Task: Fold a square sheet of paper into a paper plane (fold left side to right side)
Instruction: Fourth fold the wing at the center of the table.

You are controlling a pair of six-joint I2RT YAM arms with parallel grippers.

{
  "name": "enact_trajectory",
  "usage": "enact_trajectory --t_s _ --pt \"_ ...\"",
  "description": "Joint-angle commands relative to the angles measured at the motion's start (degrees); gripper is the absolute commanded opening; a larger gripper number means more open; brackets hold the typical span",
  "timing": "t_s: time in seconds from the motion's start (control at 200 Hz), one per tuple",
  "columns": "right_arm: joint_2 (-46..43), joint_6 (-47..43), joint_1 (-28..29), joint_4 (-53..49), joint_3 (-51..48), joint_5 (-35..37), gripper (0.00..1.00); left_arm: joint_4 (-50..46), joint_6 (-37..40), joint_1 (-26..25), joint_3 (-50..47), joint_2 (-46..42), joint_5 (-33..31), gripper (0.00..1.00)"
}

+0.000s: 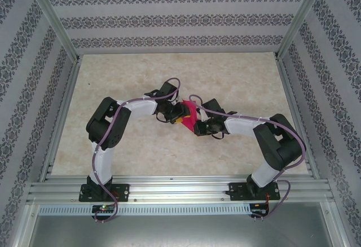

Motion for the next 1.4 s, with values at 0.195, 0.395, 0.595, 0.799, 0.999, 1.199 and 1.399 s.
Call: enact_trajectory --t_s 0.195,0.395,0.595,0.799,0.999,1.199,1.399 --pt "1.47 0.82 -0.49 1.54 -0.30 -1.44 0.12 1.89 -0.40 -1.06 1.24 -0.57 1.90 0.48" --pt "1.67 0.88 -0.55 1.57 -0.29 -1.60 0.12 2.49 -0.67 -1.33 1.72 -0.04 2.35 0.47" --pt "2.14 0.86 -0.55 1.52 -0.20 -1.86 0.12 3.00 -0.92 -1.51 1.68 1.37 2.60 0.47" --pt "2.27 0.88 -0.55 1.54 -0.02 -2.23 0.13 1.78 -0.83 -1.51 1.10 2.77 1.46 0.47" --pt "2.53 0.91 -0.73 1.77 0.07 -2.96 0.13 1.72 -0.92 -1.53 0.45 3.23 0.74 0.47" --pt "1.58 0.82 -1.07 1.39 0.07 -2.99 0.16 0.65 -0.50 -1.51 0.54 3.49 0.00 0.47" --pt "-0.25 0.92 -1.77 1.38 -0.09 -3.96 0.22 -0.29 0.05 -1.51 0.62 3.66 -0.79 0.47"
